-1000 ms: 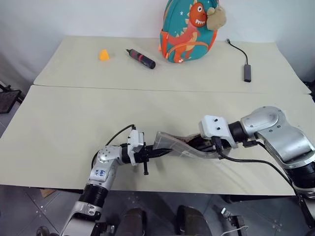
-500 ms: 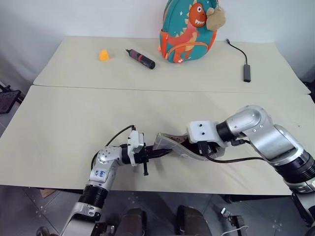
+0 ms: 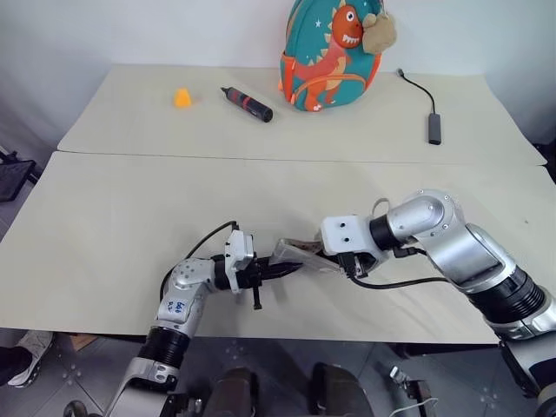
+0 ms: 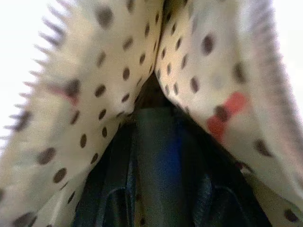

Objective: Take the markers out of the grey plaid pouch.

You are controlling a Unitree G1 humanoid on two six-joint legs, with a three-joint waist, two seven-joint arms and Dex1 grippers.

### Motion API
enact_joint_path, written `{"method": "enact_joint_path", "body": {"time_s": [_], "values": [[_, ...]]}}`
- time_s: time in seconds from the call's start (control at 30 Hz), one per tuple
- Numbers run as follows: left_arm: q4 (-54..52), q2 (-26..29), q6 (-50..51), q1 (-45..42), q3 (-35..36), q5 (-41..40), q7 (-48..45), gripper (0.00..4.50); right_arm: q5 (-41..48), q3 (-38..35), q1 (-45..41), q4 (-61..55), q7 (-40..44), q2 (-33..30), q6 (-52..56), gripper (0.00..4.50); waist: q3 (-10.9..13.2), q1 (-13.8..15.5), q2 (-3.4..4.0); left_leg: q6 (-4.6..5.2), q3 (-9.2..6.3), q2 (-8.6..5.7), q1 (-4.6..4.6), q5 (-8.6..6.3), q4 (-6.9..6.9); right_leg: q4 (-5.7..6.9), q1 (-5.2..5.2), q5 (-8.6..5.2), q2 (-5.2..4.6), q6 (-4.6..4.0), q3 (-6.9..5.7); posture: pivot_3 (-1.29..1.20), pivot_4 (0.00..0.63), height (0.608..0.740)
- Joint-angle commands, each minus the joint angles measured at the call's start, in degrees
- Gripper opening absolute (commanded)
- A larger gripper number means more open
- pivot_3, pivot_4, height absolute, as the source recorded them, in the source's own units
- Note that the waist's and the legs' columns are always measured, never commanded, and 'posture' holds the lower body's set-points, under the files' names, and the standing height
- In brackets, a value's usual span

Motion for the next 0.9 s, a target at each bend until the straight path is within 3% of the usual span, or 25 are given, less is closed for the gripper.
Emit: {"method": "enact_joint_path", "body": {"time_s": [0.03, 0.57, 0.67, 0.8, 0.9], "values": [[-0.4, -0.4, 0.2, -0.1, -0.6, -0.1, -0.5, 0.0, -4.7, 2.8, -0.4, 2.4, -0.9, 0.8, -2.4, 1.37, 0.0, -0.2, 0.0, 0.0, 0.03, 0.0, 0.0, 0.0, 0.0, 0.01, 0.0, 0.0, 0.0, 0.0, 0.0, 0.0, 0.15, 0.74], [-0.8, -1.2, 1.8, -0.2, 0.6, -0.7, 0.0, 0.0, -13.1, 4.0, 0.8, 11.2, -4.0, 5.8, -9.8, 1.37, -0.1, -1.3, -0.12, -0.09, -0.02, 0.07, 0.48, 0.11, -0.03, 0.18, 0.33, 0.0, 0.0, -0.02, 0.08, 0.0, 0.15, 0.74], [-0.9, -1.2, 2.0, -0.3, 0.9, -0.9, 0.2, 0.0, -12.6, 3.3, 1.1, 10.2, -2.7, 6.1, -9.4, 0.88, -0.2, -1.3, -0.13, -0.1, -0.2, 0.13, 1.07, 0.09, -0.19, 0.01, 0.89, -0.02, 0.03, -0.05, 0.08, 0.0, 0.15, 0.74], [-1.2, -0.9, 2.5, 0.0, 1.5, -1.1, 0.5, 0.0, -8.9, -1.2, 0.9, 8.6, -1.6, 4.8, -12.6, 0.01, -0.2, -1.3, -0.13, -0.11, -0.35, 0.15, 1.05, 0.09, -0.19, 0.01, 0.87, -0.01, 0.03, -0.07, 0.09, 0.0, 0.15, 0.74], [-1.3, -0.9, 3.4, 0.2, 2.2, -1.6, 1.0, 0.0, -3.8, -4.8, 2.0, 6.9, 1.6, 3.3, -15.9, 0.01, -0.2, -1.2, -0.13, -0.11, -0.36, 0.13, 1.0, 0.09, -0.2, -0.04, 0.84, -0.01, 0.02, -0.07, 0.08, 0.0, 0.15, 0.74]]}}
